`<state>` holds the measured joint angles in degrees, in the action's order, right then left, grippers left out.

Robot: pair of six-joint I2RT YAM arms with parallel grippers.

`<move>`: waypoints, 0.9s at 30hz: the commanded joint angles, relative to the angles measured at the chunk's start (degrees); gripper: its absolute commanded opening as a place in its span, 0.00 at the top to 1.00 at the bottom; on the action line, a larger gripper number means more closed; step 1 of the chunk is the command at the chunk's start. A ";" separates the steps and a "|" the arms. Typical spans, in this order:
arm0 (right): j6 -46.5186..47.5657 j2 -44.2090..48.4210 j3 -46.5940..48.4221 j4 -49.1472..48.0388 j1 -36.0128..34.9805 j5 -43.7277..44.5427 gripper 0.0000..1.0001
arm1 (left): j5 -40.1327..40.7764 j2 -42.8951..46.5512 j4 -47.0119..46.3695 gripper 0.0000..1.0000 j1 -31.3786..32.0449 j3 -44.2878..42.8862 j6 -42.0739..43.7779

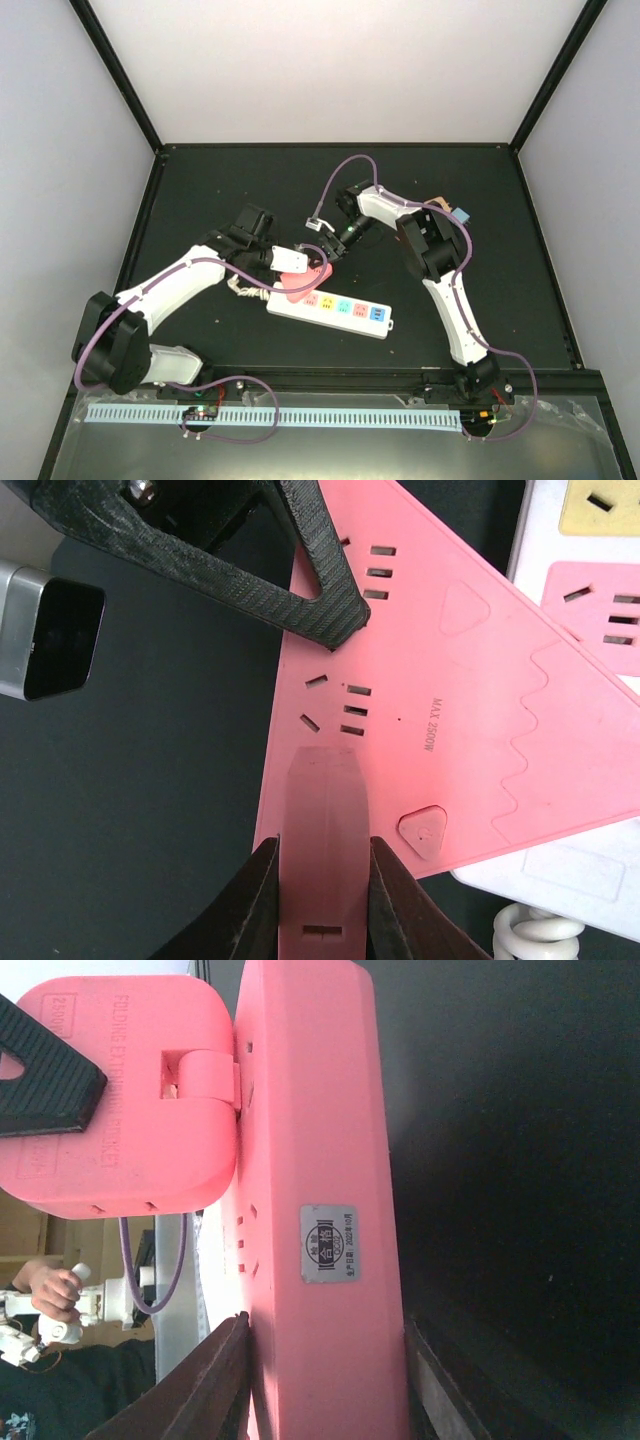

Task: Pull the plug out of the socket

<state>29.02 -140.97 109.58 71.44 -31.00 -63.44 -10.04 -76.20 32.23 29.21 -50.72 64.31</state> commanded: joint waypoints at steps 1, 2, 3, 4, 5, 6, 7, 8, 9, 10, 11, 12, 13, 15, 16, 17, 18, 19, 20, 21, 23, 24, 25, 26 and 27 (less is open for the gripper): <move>-1.43 -1.87 -1.75 -5.52 -0.90 8.65 0.98 | -4.81 4.18 -0.88 0.98 0.31 -5.53 0.10; -1.56 -1.79 -1.94 -5.77 -0.90 8.69 0.98 | -4.73 4.37 -0.67 0.98 0.31 -5.79 0.25; -1.59 -1.77 -2.04 -5.94 -0.90 8.76 0.98 | -4.65 4.51 -0.51 0.98 0.32 -5.95 0.44; -1.74 -1.81 -2.09 -6.07 -0.91 8.92 0.98 | -4.50 4.61 -0.35 0.99 0.28 -6.09 0.60; -1.84 -1.85 -2.11 -6.11 -0.90 9.03 0.98 | -4.48 4.76 -0.37 0.98 0.31 -6.23 0.90; -1.90 -1.86 -2.10 -6.09 -0.90 9.07 0.98 | -4.45 4.89 -0.37 0.98 0.32 -6.32 1.23; -1.87 -1.86 -2.10 -6.11 -0.90 8.96 0.98 | -4.39 5.06 -0.54 0.98 0.32 -6.37 1.38; -1.78 -1.86 -2.09 -6.00 -0.90 8.77 0.98 | -4.42 5.22 -0.49 0.98 0.26 -6.51 1.49; -1.76 -1.81 -2.08 -5.97 -0.90 8.72 0.98 | -4.42 5.31 -0.37 0.98 0.29 -6.62 1.59; -1.79 -1.77 -2.09 -6.04 -0.91 8.69 0.98 | -4.38 5.42 -0.33 0.98 0.32 -6.78 1.60; -1.82 -1.77 -2.09 -6.03 -0.90 8.87 0.98 | -4.39 5.57 0.03 0.99 0.28 -6.92 1.75; -1.86 -1.77 -2.16 -6.10 -0.90 8.97 0.99 | -4.38 5.73 0.17 0.98 0.27 -7.06 1.84; -1.93 -1.77 -2.30 -6.24 -0.90 9.16 0.98 | -4.37 5.90 0.20 0.98 0.30 -7.15 1.82; -1.95 -1.88 -2.44 -6.39 -0.90 9.13 0.98 | -4.66 6.33 0.48 0.98 0.25 -7.20 1.86; -1.90 -2.00 -2.33 -6.23 -0.90 9.06 0.98 | -4.96 6.48 0.61 0.98 0.31 -7.28 1.84; -1.86 -2.10 -2.21 -6.09 -0.91 8.90 0.98 | -5.05 6.65 0.72 0.98 0.31 -7.29 1.86; -1.76 -2.14 -2.04 -5.90 -0.90 8.79 0.98 | -5.14 6.73 0.69 0.99 0.30 -7.37 1.80; -1.66 -2.24 -1.84 -5.68 -0.91 8.63 0.95 | -5.16 6.88 0.65 0.99 0.31 -7.44 1.60; -1.68 -2.22 -1.64 -5.51 -0.90 8.53 0.91 | -5.16 6.93 0.76 0.98 0.30 -7.64 1.34; -1.57 -2.17 -1.51 -5.40 -0.91 8.51 0.84 | -5.40 6.94 0.94 0.98 0.27 -7.83 0.85; -1.51 -1.68 -1.33 -5.07 -0.90 8.16 0.71 | -6.17 6.95 1.70 0.98 0.32 -8.66 -0.42; -1.32 -1.43 -1.18 -4.85 -0.90 7.83 0.65 | -6.80 6.94 2.25 0.98 0.28 -9.15 -1.49; -1.12 -1.09 -1.01 -4.42 -0.90 7.36 0.61 | -7.51 7.01 2.84 0.99 0.27 -9.59 -2.41; -1.07 -0.46 -0.93 -4.24 -0.90 7.02 0.58 | -8.26 7.22 3.32 0.98 0.27 -9.92 -3.41; -0.99 0.26 -0.98 -4.13 -0.90 6.74 0.55 | -9.03 7.61 3.69 0.98 0.31 -10.08 -4.36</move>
<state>26.57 -140.94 108.40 69.91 -31.53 -64.66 -14.31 -69.73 34.24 29.34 -57.25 63.83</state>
